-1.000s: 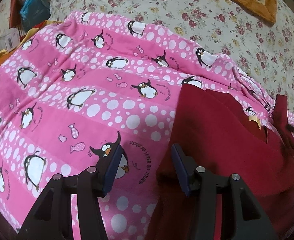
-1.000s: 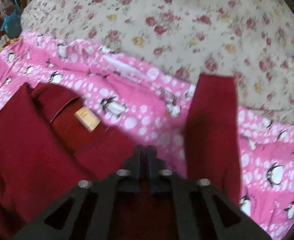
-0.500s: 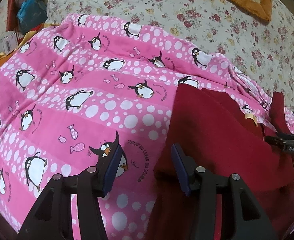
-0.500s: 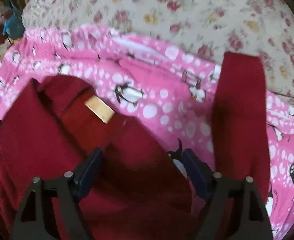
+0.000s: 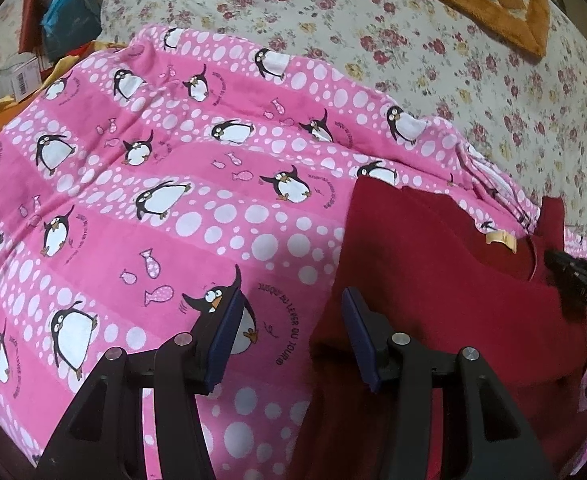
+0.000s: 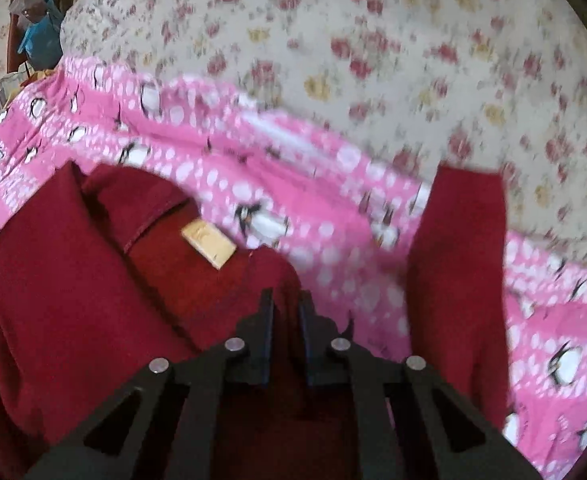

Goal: Fold small clothes

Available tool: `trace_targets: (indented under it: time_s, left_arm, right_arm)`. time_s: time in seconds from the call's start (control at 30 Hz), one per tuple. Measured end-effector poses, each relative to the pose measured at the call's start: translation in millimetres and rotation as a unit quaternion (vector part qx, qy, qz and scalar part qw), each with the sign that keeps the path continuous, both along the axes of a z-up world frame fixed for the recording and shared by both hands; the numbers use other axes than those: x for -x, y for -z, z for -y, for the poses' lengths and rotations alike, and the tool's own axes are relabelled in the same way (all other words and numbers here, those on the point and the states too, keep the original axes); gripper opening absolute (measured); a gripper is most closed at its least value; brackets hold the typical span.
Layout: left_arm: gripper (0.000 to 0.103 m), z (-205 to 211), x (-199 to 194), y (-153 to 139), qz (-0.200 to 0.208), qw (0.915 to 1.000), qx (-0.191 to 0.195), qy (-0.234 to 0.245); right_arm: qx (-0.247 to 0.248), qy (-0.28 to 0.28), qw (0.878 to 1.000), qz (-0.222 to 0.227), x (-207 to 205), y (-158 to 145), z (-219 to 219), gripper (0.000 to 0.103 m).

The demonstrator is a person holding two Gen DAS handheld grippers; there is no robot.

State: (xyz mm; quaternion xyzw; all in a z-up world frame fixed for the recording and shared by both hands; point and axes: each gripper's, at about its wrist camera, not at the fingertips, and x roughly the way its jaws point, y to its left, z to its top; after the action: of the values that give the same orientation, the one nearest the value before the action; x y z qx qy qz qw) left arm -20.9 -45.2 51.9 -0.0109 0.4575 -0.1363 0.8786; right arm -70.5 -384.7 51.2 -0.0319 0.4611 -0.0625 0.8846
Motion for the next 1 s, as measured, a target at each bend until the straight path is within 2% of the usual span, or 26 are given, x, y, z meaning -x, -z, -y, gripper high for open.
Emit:
trace_targets:
  time_s: [0.27,0.33,0.37,0.4,0.43,0.5,0.57,0.63,0.67,0.7,0.87,0.93,1.0]
  left_arm:
    - [0.031,-2.8,-0.2,-2.5,0.001,1.0000,0.001,0.002]
    - [0.031,-2.3,-0.3,-2.3,0.002,1.0000,0.001,0.002]
    - [0.031,-1.7,-0.5,-1.6,0.000,1.0000,0.001,0.004]
    - [0.031,-1.7,-0.5,-1.7,-0.001,1.0000,0.002,0.005]
    - [0.031,-0.8,-0.8,-1.2,-0.003,1.0000,0.002,0.007]
    - [0.031,0.8,-1.4,-0.8,-0.004,0.9999,0.001,0.009]
    - [0.031,1.2,-1.8,-0.7,-0.004,0.9999,0.003,0.009]
    - [0.031,2.8,-1.2,-1.3,-0.004,0.9999,0.004,0.012]
    - [0.031,4.0,-0.2,-1.4,-0.003,0.9999,0.004,0.015]
    - [0.031,5.3,0.7,-1.4,-0.003,0.9998,0.002,0.018]
    - [0.031,12.8,4.4,2.5,-0.005,0.9994,-0.017,0.030]
    - [0.031,15.4,4.9,5.5,-0.006,0.9991,-0.027,0.032]
    - [0.031,17.3,5.2,10.5,-0.011,0.9987,-0.038,0.031]
  right_arm:
    - [0.043,0.035,0.998,0.026,-34.4,-17.3,0.9,0.009]
    - [0.080,0.046,0.995,0.033,-45.6,-14.4,-1.7,0.007]
    - [0.102,0.052,0.993,0.033,-50.5,-10.1,-3.6,0.000]
    - [0.133,0.064,0.988,0.032,-54.8,-4.2,-4.3,0.000]
    - [0.137,0.072,0.988,0.022,-58.6,2.9,-0.1,0.000]
    - [0.057,0.077,0.995,-0.003,-61.1,11.3,14.1,0.000]
    - [0.020,0.096,0.995,0.000,-48.2,2.9,23.4,0.003]
    - [0.014,0.091,0.996,0.009,-30.7,-11.4,28.3,0.021]
    - [0.013,0.091,0.996,0.011,-17.6,-20.8,32.5,0.042]
    - [0.008,0.094,0.995,0.013,-6.5,-27.6,36.5,0.058]
    - [-0.071,0.115,0.991,0.016,60.6,-47.7,59.7,0.060]
    - [-0.104,0.112,0.988,0.015,77.4,-39.5,56.8,0.060]
    - [-0.107,0.098,0.989,-0.017,86.8,-16.9,43.9,0.060]
